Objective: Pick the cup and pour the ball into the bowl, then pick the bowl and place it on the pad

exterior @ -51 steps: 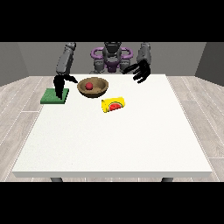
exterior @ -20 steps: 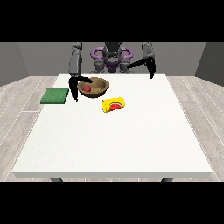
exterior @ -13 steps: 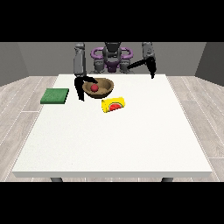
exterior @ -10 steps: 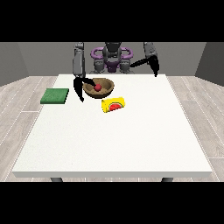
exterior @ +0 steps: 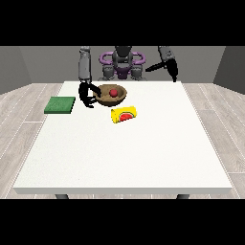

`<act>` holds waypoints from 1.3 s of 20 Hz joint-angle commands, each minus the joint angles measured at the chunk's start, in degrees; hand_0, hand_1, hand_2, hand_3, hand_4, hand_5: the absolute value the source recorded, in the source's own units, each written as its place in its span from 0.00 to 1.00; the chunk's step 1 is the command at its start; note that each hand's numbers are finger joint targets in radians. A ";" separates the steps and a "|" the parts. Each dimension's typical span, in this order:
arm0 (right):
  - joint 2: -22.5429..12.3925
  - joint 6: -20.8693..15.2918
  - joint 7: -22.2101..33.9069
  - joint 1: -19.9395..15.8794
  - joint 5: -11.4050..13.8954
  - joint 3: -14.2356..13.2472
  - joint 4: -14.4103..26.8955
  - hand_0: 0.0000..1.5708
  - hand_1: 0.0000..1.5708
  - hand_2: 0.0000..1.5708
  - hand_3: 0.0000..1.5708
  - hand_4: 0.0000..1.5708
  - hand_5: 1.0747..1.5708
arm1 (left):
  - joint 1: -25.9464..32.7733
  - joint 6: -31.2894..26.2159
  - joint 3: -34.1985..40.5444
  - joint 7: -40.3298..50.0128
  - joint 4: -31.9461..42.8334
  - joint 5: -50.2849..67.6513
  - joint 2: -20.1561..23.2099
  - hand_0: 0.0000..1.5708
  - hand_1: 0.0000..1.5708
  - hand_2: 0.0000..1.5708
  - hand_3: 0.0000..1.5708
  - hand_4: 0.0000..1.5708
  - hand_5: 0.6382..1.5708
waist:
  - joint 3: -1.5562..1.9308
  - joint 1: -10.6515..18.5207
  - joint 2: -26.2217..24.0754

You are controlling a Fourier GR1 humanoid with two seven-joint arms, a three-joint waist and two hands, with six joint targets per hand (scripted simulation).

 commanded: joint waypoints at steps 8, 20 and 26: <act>-2.74 1.17 22.79 -6.39 -1.51 1.52 -5.97 1.00 1.00 1.00 1.00 0.67 0.96 | 3.90 -0.11 4.90 -2.63 5.99 2.42 4.14 0.00 0.00 0.00 0.00 0.00 1.00 | 0.65 -6.56 -5.85; -18.80 14.74 17.35 -2.91 -9.09 -8.73 -2.86 1.00 1.00 1.00 1.00 0.68 0.97 | 4.28 2.36 2.17 -5.40 1.52 1.63 1.73 0.00 0.00 0.00 0.00 0.00 0.99 | 0.70 -4.45 1.02; -26.65 21.74 13.15 -5.84 -13.07 -14.47 2.66 1.00 1.00 1.00 1.00 0.67 0.98 | 1.51 5.00 -0.15 -8.61 -1.27 -0.08 -0.61 0.00 0.00 0.00 0.00 0.00 0.99 | 0.75 -2.53 11.16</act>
